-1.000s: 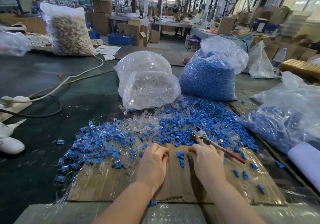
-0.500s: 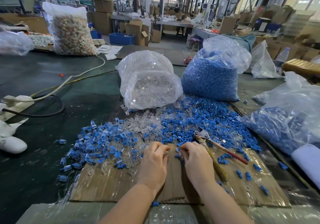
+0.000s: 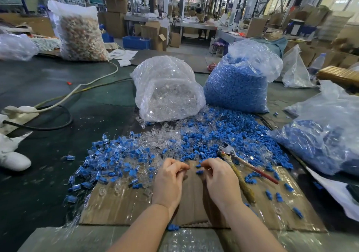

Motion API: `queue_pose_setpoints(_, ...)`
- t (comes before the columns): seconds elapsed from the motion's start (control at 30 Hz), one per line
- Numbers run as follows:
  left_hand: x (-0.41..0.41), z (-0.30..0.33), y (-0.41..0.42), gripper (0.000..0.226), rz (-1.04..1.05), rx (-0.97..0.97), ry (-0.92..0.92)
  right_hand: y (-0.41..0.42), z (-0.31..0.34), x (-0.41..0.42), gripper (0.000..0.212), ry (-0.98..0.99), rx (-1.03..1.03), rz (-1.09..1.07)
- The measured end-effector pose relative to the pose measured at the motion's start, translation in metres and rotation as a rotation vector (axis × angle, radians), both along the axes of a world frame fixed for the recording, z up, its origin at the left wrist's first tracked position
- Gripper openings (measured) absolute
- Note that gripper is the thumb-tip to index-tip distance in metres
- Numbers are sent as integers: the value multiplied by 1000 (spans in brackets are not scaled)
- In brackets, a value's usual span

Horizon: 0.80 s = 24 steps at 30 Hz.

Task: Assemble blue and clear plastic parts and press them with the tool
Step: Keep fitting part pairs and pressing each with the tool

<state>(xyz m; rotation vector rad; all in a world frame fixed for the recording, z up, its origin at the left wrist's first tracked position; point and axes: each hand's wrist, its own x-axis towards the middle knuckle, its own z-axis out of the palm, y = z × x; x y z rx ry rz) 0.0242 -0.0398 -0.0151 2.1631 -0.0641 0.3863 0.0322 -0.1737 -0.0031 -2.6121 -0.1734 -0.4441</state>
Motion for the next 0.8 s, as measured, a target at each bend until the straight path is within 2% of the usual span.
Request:
queue_pose_setpoints(0.17, 0, -1, -1, 13, 24, 17, -6, -1, -1, 0, 12, 6, -81, 13)
queue_pose_setpoints(0.37, -1, 0, 0, 14, -13, 45, -9, 5, -3, 2, 25, 85, -231, 12)
queue_pose_setpoints(0.67, -1, -1, 0, 14, -34, 33, -30, 12, -8, -10, 13, -54, -189, -62)
queue_pose_setpoints(0.8, -2, 0, 0, 19, -34, 14, -28, 9, -14, -13, 22, -176, -91, -66)
